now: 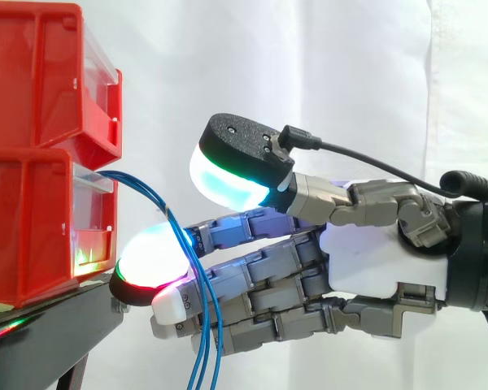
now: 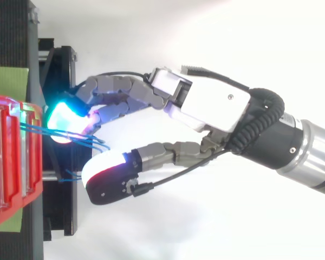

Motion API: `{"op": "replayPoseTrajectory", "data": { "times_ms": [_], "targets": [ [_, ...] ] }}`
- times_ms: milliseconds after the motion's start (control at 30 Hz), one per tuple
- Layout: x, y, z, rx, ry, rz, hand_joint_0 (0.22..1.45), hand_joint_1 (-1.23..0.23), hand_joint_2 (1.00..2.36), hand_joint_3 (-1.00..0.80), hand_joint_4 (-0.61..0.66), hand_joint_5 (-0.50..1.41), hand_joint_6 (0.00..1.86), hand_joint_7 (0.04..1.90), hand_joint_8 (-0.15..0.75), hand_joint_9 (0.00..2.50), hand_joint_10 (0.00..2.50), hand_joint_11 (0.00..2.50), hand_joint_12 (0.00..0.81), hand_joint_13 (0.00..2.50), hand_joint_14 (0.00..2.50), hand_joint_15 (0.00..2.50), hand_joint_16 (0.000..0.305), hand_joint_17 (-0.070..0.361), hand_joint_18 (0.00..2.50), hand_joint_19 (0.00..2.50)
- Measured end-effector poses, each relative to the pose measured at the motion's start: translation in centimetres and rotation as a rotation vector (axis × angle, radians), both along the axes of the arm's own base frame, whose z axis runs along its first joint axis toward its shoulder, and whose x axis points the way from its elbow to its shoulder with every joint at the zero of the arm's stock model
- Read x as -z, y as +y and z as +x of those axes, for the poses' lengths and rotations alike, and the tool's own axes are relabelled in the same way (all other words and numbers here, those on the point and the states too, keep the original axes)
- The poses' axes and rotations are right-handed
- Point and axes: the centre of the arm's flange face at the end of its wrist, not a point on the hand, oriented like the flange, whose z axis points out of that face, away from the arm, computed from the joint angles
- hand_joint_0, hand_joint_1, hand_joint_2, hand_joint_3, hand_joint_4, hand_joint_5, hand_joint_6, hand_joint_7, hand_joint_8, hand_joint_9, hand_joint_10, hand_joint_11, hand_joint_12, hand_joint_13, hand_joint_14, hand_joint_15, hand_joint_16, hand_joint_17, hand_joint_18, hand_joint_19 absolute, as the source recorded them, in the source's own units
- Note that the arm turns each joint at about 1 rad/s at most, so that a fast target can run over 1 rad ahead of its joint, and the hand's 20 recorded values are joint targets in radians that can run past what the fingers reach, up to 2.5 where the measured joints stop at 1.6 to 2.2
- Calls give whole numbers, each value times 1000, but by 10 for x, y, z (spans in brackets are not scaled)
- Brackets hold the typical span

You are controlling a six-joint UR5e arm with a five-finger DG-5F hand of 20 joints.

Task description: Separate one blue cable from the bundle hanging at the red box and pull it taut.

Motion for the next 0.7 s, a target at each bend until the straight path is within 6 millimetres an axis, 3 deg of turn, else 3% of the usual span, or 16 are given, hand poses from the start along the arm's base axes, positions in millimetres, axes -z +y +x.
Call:
{"op": "replayPoseTrajectory", "data": {
  "times_ms": [333, 700],
  "targets": [
    [0, 20, 0, -52, -9, 24, 602, -601, 1000, -492, 271, -143, 503, 1039, 274, 765, 14, 418, 252, 500, 5, 145, 30, 68, 384, 226],
    [0, 24, 0, -65, -18, 64, 625, -579, 1010, -409, 205, -119, 502, 1205, 274, 779, 14, 426, 247, 504, 6, 152, 30, 68, 392, 234]
  ]
}}
